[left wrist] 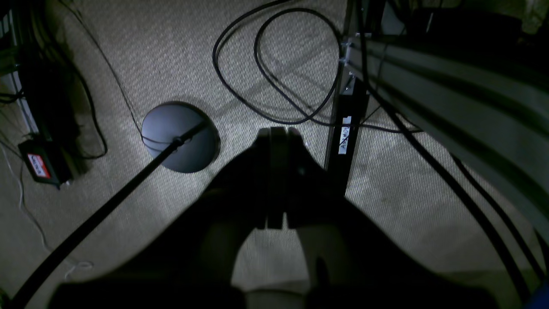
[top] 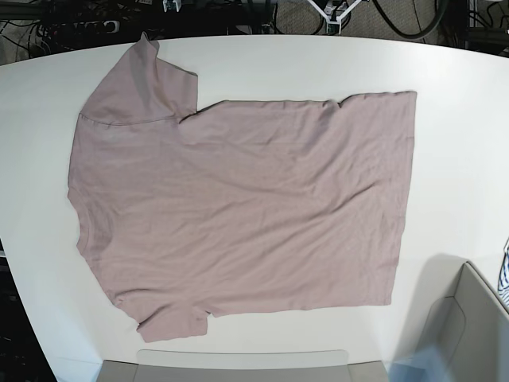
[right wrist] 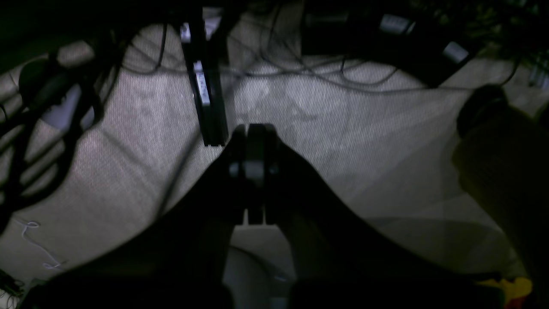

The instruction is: Fold the T-shirt properly

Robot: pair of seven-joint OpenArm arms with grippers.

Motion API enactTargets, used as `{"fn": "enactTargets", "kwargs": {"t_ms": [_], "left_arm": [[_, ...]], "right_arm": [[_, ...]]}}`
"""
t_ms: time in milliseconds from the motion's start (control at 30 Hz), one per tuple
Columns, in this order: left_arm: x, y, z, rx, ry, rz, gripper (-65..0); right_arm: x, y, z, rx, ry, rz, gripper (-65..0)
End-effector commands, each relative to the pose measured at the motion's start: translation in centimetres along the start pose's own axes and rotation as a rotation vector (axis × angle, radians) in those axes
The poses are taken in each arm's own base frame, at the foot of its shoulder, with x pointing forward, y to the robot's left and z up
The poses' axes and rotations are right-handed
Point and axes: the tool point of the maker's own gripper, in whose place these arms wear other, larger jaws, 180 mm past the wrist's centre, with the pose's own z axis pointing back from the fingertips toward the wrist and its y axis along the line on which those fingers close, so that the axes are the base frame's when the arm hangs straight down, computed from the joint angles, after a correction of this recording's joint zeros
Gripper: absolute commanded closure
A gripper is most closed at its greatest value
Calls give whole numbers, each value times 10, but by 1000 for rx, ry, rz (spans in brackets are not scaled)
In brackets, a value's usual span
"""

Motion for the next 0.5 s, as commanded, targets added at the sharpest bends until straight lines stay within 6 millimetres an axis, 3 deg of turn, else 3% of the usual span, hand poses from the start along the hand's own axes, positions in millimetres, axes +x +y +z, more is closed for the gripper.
{"fn": "enactTargets", "kwargs": {"t_ms": [0,233,300,467], "left_arm": [[4,5,0,7,-34,-6,-2],[59,43,12,65,-343,-18,-2],[60,44,11,67,-342,-17,-2],[34,46,5,70,-204,-9,-2]], "right_arm": [[20,-11,0,-18,-55,4,-1],[14,-12,2,-17,-55,13,-1],[13,-12,2,-15,-53,15,-2],[27,-8,3,-5,-98,25,-2]]}}
